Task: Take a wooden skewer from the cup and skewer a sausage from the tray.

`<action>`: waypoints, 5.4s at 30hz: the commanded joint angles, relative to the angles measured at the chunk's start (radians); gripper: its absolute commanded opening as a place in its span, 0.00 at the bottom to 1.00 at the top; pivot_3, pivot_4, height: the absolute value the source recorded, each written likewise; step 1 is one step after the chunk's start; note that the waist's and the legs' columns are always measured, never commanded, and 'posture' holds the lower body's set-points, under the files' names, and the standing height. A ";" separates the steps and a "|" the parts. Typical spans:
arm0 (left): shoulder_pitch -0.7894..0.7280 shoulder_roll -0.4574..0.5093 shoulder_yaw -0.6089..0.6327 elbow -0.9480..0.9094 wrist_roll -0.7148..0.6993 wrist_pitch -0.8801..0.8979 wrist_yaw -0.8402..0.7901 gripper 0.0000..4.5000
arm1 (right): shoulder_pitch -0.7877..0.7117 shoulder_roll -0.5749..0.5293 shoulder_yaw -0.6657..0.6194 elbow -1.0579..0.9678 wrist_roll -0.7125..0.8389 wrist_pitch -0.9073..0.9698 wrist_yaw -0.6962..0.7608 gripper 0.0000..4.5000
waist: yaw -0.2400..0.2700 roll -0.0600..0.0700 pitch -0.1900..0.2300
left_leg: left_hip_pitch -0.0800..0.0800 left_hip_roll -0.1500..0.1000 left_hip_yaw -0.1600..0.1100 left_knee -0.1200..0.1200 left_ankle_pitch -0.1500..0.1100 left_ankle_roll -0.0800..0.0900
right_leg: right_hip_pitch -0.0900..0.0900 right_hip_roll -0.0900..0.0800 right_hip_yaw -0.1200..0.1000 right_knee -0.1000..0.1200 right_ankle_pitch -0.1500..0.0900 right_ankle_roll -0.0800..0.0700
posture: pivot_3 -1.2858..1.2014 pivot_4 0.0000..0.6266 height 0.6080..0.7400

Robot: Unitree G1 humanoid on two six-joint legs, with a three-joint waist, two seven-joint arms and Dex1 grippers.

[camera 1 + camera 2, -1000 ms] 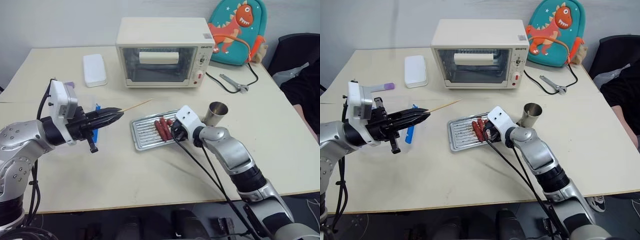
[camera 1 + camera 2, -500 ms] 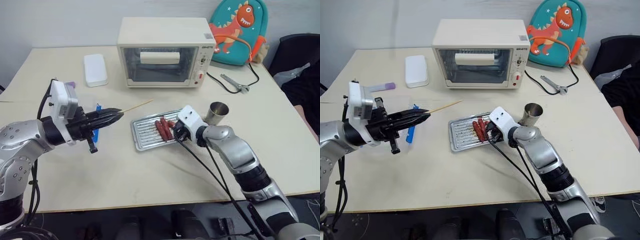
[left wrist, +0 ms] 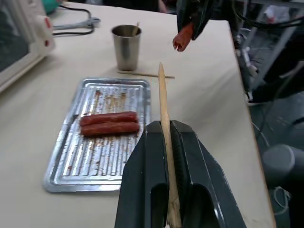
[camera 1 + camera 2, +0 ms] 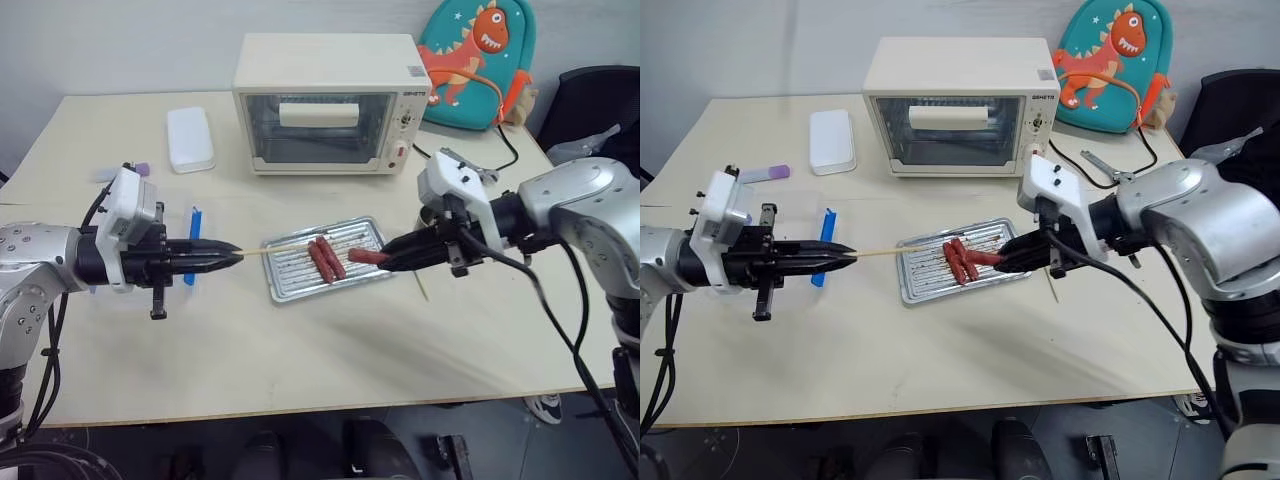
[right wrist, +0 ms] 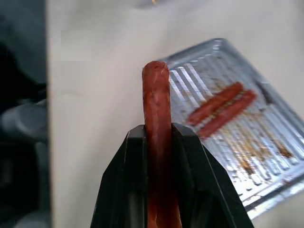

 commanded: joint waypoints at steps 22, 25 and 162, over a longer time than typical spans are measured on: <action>-0.191 -0.084 -0.118 0.013 0.047 -0.025 -0.049 0.00 | -0.027 -0.012 -0.054 -0.066 0.116 0.017 -0.022 0.16 | 0.004 0.000 0.000 | 0.000 0.000 0.000 0.003 0.000 0.000 | 0.000 0.000 0.000 0.002 0.000 0.000 | 0.52 0.24 1.00; -0.204 -0.090 -0.124 0.017 0.050 -0.025 -0.052 0.00 | -0.034 -0.008 -0.060 -0.071 0.133 0.029 -0.038 0.16 | 0.007 0.000 0.000 | 0.000 0.000 0.000 0.004 0.000 0.000 | 0.000 0.000 0.000 0.002 0.000 0.000 | 0.52 0.24 1.00; -0.398 -0.233 -0.307 0.161 0.223 -0.146 -0.188 0.00 | -0.044 0.045 0.008 -0.088 0.128 -0.013 -0.070 0.16 | 0.025 0.000 0.000 | -0.003 0.000 0.000 0.014 -0.003 0.005 | -0.001 0.000 0.000 0.008 0.000 0.000 | 0.52 0.24 1.00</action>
